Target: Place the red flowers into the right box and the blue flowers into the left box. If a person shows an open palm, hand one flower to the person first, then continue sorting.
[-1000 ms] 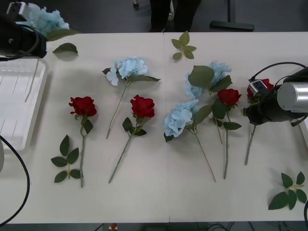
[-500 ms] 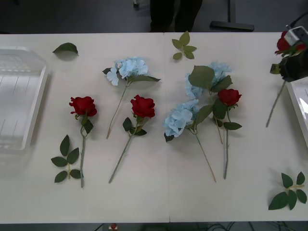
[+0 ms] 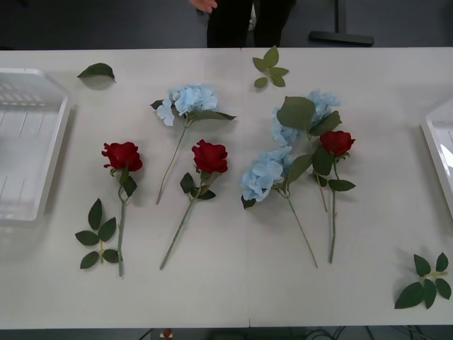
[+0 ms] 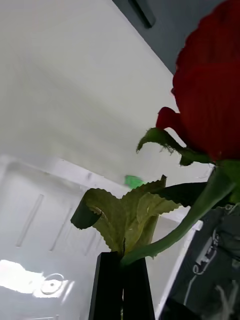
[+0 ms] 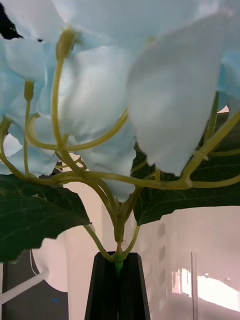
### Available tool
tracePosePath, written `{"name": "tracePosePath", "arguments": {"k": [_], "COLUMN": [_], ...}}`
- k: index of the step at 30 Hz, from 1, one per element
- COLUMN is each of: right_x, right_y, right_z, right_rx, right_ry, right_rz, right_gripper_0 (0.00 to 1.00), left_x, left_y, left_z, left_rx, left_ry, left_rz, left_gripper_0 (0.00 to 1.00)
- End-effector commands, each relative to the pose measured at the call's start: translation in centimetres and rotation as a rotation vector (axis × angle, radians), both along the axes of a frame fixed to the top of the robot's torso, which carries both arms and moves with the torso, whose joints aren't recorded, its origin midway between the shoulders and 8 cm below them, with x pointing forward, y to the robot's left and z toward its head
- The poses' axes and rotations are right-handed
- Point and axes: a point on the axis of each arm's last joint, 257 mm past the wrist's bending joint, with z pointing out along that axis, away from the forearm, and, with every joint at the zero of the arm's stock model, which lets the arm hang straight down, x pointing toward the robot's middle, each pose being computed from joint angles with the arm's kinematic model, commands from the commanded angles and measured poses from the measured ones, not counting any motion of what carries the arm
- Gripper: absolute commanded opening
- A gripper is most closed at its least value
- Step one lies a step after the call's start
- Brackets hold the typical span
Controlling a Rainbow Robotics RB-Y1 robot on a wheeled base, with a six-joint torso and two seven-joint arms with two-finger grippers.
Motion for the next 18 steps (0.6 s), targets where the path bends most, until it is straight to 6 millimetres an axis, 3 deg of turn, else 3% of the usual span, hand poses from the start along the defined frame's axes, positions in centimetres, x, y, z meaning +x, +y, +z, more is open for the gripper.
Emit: {"name": "tracePosePath", "arguments": {"k": [1,7,9,11,13,18], "right_x": [-0.1,-0.9,-1.3,-2.0,-2.3,-3.1], "right_y": [-3.8,-8.7,-10.0,-11.6,-12.5,-14.2], "right_z": [0.3,-0.4,-0.7,-1.1,-1.6,-3.1], "right_rx": [-0.151,-0.350,-0.390,-0.419,-0.427,-0.492], "right_ry": [0.018,0.062,0.076,0.085,0.079,0.060], "right_rz": [0.008,-0.016,-0.021,-0.029,-0.032,-0.005], "right_gripper_0": [0.00,0.00,0.00,0.00,0.00,0.00], "left_x": [1.4,1.7,1.8,1.8,1.9,1.7], "left_y": [-1.4,-2.6,-2.9,-3.2,-3.3,-3.4], "left_z": [0.3,-1.0,-1.3,-1.6,-1.7,-2.0], "left_rx": [-0.013,-0.033,-0.041,-0.048,-0.051,-0.054], "left_ry": [-0.029,-0.023,-0.024,-0.022,-0.023,-0.019], "left_rz": [-0.018,-0.029,-0.030,-0.033,-0.033,-0.036], "left_gripper_0": [0.00,0.00,0.13,0.39,0.48,0.51]}}
